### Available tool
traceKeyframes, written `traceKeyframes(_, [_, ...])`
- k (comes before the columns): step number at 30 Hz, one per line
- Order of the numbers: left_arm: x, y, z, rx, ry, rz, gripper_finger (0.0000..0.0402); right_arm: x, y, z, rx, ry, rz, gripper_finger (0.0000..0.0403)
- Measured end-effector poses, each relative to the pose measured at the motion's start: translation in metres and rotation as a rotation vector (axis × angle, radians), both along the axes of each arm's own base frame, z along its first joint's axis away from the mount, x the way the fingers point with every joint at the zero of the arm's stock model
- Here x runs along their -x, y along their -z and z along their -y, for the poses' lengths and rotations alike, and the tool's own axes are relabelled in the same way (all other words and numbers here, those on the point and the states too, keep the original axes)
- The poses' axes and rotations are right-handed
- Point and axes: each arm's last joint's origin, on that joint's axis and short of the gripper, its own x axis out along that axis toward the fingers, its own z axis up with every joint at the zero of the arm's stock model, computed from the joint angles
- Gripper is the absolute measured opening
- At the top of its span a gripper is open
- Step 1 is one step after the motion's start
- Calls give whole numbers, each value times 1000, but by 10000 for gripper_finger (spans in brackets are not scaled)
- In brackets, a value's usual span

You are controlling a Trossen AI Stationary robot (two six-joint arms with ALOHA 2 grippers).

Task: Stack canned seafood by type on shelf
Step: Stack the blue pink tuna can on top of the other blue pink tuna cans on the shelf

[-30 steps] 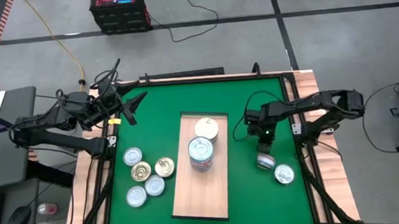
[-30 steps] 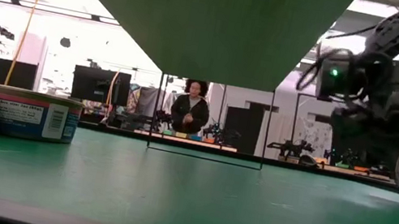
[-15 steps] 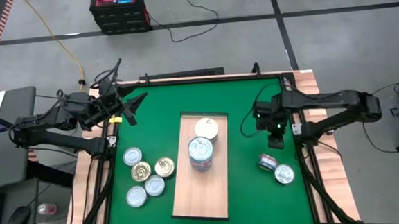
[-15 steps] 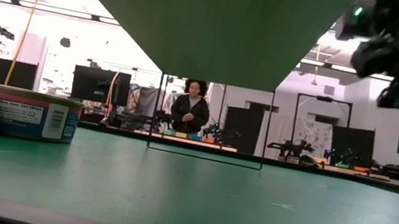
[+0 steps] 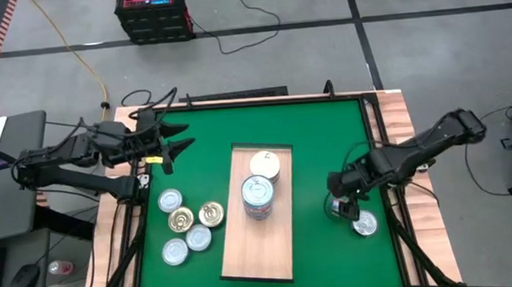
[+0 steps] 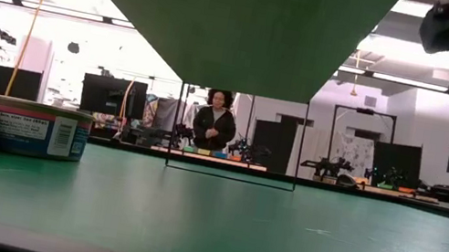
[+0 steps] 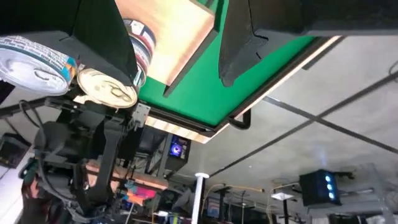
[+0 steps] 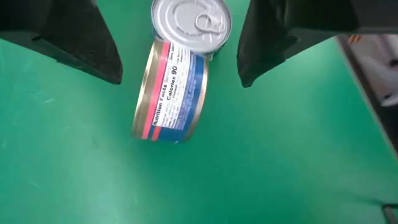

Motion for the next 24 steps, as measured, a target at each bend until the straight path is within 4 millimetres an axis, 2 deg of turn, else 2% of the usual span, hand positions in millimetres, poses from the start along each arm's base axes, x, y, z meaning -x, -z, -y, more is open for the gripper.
traceKeyframes(9, [9,-16,0,-68,28,-15,215,2,7,-16,61,50,-27,396])
traceKeyframes(16, [16,-19,0,-76,11,-57,215,-7,29,-28,189,24,-108,387])
traceKeyframes(24, [18,-17,-1,-75,8,-89,215,-11,42,-36,317,1,-105,383])
